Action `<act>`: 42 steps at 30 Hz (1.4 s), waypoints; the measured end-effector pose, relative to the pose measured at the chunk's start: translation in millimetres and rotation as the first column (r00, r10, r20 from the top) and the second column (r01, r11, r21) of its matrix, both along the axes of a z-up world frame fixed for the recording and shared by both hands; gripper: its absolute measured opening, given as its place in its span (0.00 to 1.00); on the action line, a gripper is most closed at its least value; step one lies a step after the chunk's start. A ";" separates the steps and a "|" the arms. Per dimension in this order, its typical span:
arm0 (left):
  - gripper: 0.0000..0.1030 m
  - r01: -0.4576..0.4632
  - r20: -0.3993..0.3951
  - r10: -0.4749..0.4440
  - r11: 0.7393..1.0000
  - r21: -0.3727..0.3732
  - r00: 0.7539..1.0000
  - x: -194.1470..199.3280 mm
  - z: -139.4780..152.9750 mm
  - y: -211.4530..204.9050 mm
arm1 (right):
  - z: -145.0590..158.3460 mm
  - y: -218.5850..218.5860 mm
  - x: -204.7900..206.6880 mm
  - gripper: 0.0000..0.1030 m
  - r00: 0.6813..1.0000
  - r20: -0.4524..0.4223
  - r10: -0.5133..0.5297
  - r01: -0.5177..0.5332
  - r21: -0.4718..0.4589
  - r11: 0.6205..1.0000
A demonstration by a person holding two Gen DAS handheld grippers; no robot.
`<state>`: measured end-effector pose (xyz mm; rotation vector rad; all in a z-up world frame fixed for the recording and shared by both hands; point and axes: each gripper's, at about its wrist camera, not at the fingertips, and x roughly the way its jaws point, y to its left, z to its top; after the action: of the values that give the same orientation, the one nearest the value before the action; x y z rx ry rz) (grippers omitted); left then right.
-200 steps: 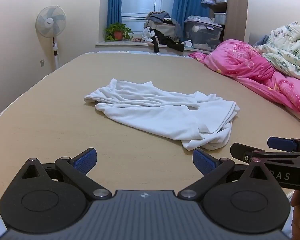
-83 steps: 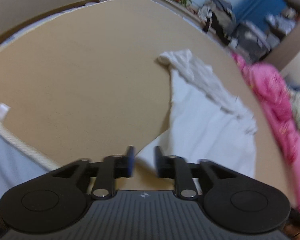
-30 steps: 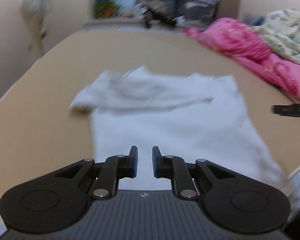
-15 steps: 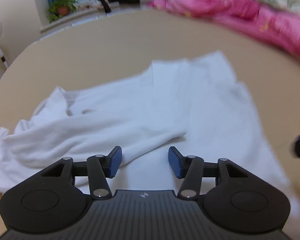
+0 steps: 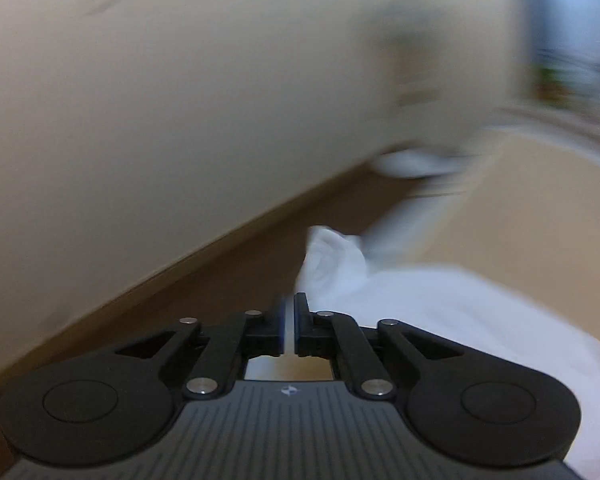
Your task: Fold small clothes
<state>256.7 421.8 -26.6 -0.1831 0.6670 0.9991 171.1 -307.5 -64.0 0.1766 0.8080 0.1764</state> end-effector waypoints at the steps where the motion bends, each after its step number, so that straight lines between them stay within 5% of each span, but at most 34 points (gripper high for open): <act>1: 0.04 -0.104 -0.018 0.103 0.993 -0.053 0.995 -10.1 -3.6 24.9 | -1.4 1.8 0.5 0.14 1.000 -0.003 0.001 -0.002 -0.008 1.000; 3: 0.04 -0.063 0.070 0.070 0.992 -0.109 0.995 -25.2 -2.7 20.3 | -4.6 3.6 1.9 0.14 1.000 -0.010 0.002 -0.002 -0.025 1.000; 5: 0.08 0.110 0.105 -0.102 0.991 -0.070 0.989 -19.9 -4.1 -29.0 | -8.3 3.8 3.9 0.14 1.000 -0.017 -0.003 0.002 -0.041 0.999; 6: 0.18 0.209 0.119 -0.200 0.975 -0.070 0.973 -13.5 -8.0 -59.6 | -9.8 3.2 5.2 0.14 1.000 -0.020 -0.010 0.009 -0.048 0.999; 8: 0.32 0.411 0.151 -0.393 0.905 -0.111 0.907 3.9 -20.7 -120.2 | -12.8 -1.1 7.9 0.14 0.999 -0.028 -0.035 0.034 -0.048 0.998; 10: 0.34 0.573 0.106 -0.564 0.811 -0.118 0.819 27.0 -34.3 -178.8 | -14.9 -9.1 10.4 0.14 0.997 -0.036 -0.073 0.072 -0.032 0.997; 12: 0.38 0.695 0.024 -0.694 0.719 -0.009 0.719 38.8 -47.0 -230.1 | -16.5 -20.0 12.8 0.14 0.992 -0.041 -0.120 0.119 -0.016 0.993; 14: 0.53 0.731 -0.038 -0.731 0.682 -0.007 0.681 53.0 -67.7 -247.0 | -16.3 -33.4 15.7 0.14 0.985 -0.044 -0.166 0.167 0.022 0.986; 16: 0.53 0.624 -0.190 -0.662 0.748 -0.224 0.725 79.5 -106.6 -235.7 | -16.1 -47.1 20.7 0.14 0.976 -0.050 -0.214 0.217 0.068 0.974; 17: 0.53 0.576 -0.163 -0.626 0.772 -0.270 0.763 77.0 -110.0 -227.6 | -16.9 -54.1 25.0 0.15 0.969 -0.053 -0.240 0.244 0.088 0.966; 18: 0.51 0.570 -0.118 -0.615 0.775 -0.271 0.780 70.6 -99.9 -226.4 | -17.6 -59.1 29.5 0.16 0.964 -0.055 -0.259 0.264 0.104 0.959; 24: 0.52 0.677 -0.039 -0.682 0.730 -0.096 0.730 -11.5 -14.0 -254.7 | -25.6 -72.2 65.1 0.44 0.958 -0.040 -0.283 0.286 0.135 0.949; 28: 0.54 0.689 0.076 -0.685 0.722 -0.060 0.724 -76.8 0.2 -262.9 | -40.5 -79.1 92.8 0.52 0.949 -0.037 -0.314 0.316 0.133 0.939; 30: 0.54 0.661 0.104 -0.655 0.750 -0.034 0.748 -103.9 1.9 -261.0 | -51.8 -85.2 103.7 0.52 0.937 -0.060 -0.345 0.351 0.162 0.922; 32: 0.52 0.608 0.087 -0.602 0.787 -0.109 0.794 -104.5 -11.4 -257.0 | -61.6 -90.7 109.5 0.52 0.927 -0.084 -0.365 0.375 0.221 0.900; 33: 0.50 0.595 0.116 -0.585 0.799 -0.090 0.803 -106.4 -6.7 -255.0 | -64.3 -91.4 111.2 0.51 0.926 -0.082 -0.367 0.376 0.241 0.895; 34: 0.51 0.589 0.143 -0.578 0.806 -0.049 0.803 -105.8 -4.7 -254.9 | -65.5 -90.2 111.9 0.40 0.930 -0.063 -0.362 0.366 0.250 0.896; 35: 0.51 0.583 0.131 -0.577 0.812 -0.018 0.806 -99.1 -6.2 -258.1 | -65.9 -88.3 112.2 0.11 0.939 -0.029 -0.344 0.339 0.261 0.904; 36: 0.51 0.580 0.115 -0.576 0.815 -0.003 0.810 -95.3 -7.9 -261.5 | -65.3 -87.9 111.7 0.04 0.942 -0.002 -0.335 0.324 0.259 0.910; 39: 0.51 0.619 0.044 -0.618 0.786 0.002 0.785 -85.4 -17.1 -273.9 | -49.3 -77.8 101.6 0.04 0.937 0.096 -0.337 0.299 0.279 0.912; 42: 0.51 0.675 -0.025 -0.675 0.735 0.071 0.738 -86.3 -20.7 -289.5 | -15.1 -37.8 79.7 0.03 0.945 0.271 -0.184 0.100 0.297 0.950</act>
<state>170.4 132.3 -47.3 0.1299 0.6213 0.3093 250.8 -345.3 -79.0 0.4647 0.4649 0.1736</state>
